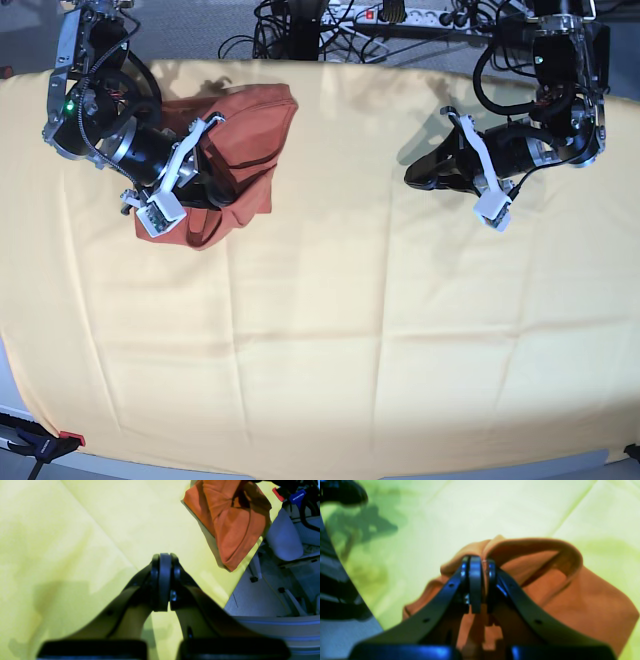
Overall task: Fold the T-shirt properly
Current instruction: 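Lay the folded end on the bundle and release with the right gripper, then grasp the folded shirt's edges with both grippers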
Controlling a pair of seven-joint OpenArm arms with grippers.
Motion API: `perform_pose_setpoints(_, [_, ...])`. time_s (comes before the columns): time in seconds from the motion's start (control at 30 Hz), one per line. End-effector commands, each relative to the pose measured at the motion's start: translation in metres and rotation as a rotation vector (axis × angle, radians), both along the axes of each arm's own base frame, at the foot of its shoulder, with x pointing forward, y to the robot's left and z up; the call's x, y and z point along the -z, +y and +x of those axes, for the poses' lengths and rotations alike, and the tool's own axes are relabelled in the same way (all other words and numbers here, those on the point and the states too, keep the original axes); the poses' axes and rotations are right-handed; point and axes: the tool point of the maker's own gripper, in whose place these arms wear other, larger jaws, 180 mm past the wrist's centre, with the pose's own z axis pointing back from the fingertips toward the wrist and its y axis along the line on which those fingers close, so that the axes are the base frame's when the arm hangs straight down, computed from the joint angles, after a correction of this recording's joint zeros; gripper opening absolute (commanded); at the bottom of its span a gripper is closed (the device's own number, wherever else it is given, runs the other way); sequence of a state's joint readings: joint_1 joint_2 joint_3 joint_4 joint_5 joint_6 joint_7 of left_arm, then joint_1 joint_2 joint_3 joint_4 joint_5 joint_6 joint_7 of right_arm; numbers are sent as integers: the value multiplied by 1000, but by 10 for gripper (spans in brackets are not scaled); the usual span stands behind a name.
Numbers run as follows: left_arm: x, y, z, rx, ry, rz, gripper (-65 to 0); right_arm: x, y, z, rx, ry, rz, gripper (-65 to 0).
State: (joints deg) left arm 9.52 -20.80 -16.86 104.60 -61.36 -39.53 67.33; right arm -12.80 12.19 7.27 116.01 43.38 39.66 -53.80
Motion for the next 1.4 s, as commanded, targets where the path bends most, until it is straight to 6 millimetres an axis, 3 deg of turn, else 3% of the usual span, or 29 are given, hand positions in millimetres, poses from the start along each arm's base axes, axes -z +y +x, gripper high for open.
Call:
perform_pose_setpoints(0.0, [-15, -2, 5, 8, -49, -32, -650, -17, 5, 7, -5, -59, 43, -650])
perform_pose_setpoints(0.07, [-16, -3, 5, 8, -49, -35, -650, -24, 11, 12, 0, -77, 68, -611])
perform_pose_setpoints(0.17, [-16, -3, 5, 9, -49, -40, -650, -37, 18, 22, 3, -116, 100, -373])
perform_pose_setpoints(0.23, [-16, -3, 5, 10, -49, -41, -650, -48, 21, 29, -4, -150, 122, -254])
perform_pose_setpoints(0.3, [-16, -3, 5, 9, -49, -40, -650, -57, 25, 35, -16, -181, 130, -226])
perform_pose_setpoints(0.43, [-20, -6, 4, 16, -49, -68, -650, -72, 27, 47, -31, -228, 114, -228])
perform_pose_setpoints(0.53, [-27, -12, -4, 55, -24, -122, -650, -71, 16, 54, -24, -225, 45, -249])
perform_pose_setpoints(0.6, [-32, -18, -13, 102, 2, -165, -650, -68, 4, 57, -15, -216, -10, -371])
perform_pose_setpoints(0.67, [-35, -27, -24, 167, 24, -180, -650, -64, -13, 60, 8, -216, -78, -594])
perform_pose_setpoints(0.7, [-36, -32, -30, 202, 28, -175, -650, -61, -23, 62, 23, -216, -121, -650])
perform_pose_setpoints(0.93, [-38, -80, -65, 411, -53, -40, -650, -55, -64, 66, 48, -234, -299, -650])
perform_pose_setpoints(1.2, [-17, -126, -90, 560, -123, 52, -650, -12, -116, 75, 95, -86, -360, -650])
perform_pose_setpoints(1.37, [-13, -158, -105, 639, -178, 64, -650, -1, -122, 72, 96, -35, -326, -650])
